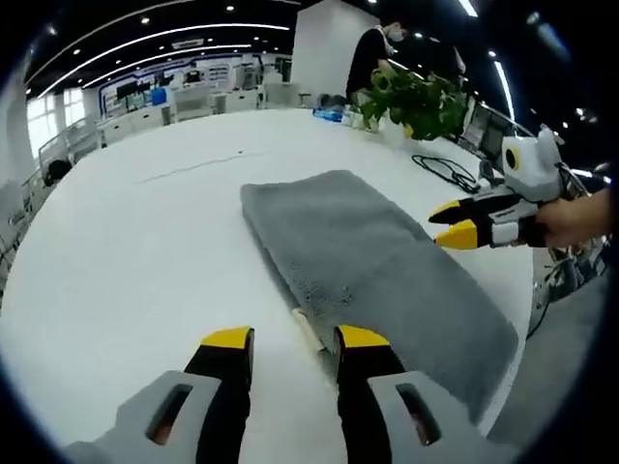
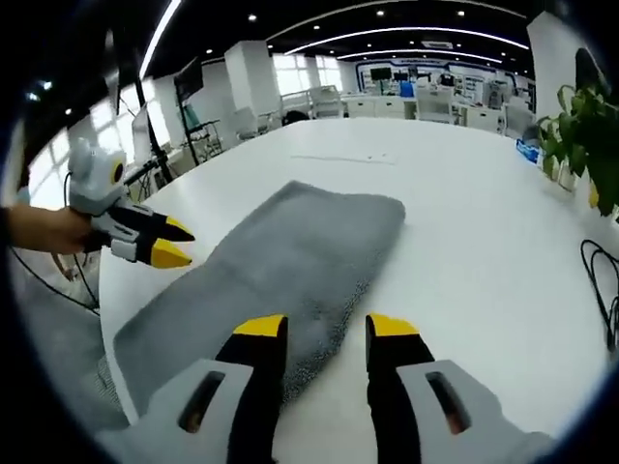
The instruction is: Fold the towel on the table until its edges align and the towel forms a compact rectangular stack.
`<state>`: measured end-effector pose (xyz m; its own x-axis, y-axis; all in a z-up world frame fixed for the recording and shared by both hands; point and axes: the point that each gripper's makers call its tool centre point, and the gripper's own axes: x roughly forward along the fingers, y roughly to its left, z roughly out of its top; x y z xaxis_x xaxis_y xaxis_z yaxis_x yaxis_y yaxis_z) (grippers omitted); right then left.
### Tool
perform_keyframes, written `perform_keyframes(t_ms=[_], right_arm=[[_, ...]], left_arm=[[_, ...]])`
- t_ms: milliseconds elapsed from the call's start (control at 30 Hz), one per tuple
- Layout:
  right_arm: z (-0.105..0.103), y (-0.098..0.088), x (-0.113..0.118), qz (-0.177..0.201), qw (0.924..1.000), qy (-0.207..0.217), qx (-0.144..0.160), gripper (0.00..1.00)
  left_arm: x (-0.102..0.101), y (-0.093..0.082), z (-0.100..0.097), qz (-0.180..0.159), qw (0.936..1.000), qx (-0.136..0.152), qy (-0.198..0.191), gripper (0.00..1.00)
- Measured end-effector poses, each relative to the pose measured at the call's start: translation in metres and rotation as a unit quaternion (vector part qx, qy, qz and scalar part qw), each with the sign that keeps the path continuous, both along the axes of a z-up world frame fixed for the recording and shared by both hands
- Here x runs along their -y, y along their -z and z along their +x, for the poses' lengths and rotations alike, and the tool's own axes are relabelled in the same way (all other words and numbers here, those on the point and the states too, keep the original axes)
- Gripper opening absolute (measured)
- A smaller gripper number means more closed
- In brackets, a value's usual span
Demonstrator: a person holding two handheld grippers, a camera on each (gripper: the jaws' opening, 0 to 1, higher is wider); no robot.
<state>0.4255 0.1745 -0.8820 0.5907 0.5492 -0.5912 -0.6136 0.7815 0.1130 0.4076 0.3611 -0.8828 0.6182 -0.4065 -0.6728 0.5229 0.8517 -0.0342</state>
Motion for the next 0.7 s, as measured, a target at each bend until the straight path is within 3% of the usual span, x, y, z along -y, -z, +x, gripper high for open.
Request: perform_keyframes(t_ms=[133, 333, 500, 633, 700], right_arm=[[-0.013, 0.001, -0.004, -0.008, 0.9997, -0.025, 0.006, 0.41], [-0.034, -0.012, -0.016, -0.002, 0.9974, -0.07, 0.016, 0.45], [-0.057, -0.021, -0.028, -0.009, 0.9915, -0.127, 0.025, 0.43], [-0.083, -0.017, -0.034, -0.032, 0.9816, -0.187, 0.023, 0.42], [-0.096, -0.016, -0.039, -0.022, 0.9793, -0.201, 0.013, 0.42]], left_arm=[[0.008, -0.007, -0.015, -0.001, 0.9997, 0.005, 0.026, 0.57], [0.029, -0.014, -0.037, 0.032, 0.9936, 0.03, 0.104, 0.61], [0.049, -0.021, -0.062, 0.068, 0.979, 0.053, 0.185, 0.54], [0.066, -0.017, -0.088, 0.084, 0.958, 0.053, 0.269, 0.51], [0.068, -0.011, -0.096, 0.091, 0.9558, 0.046, 0.276, 0.51]])
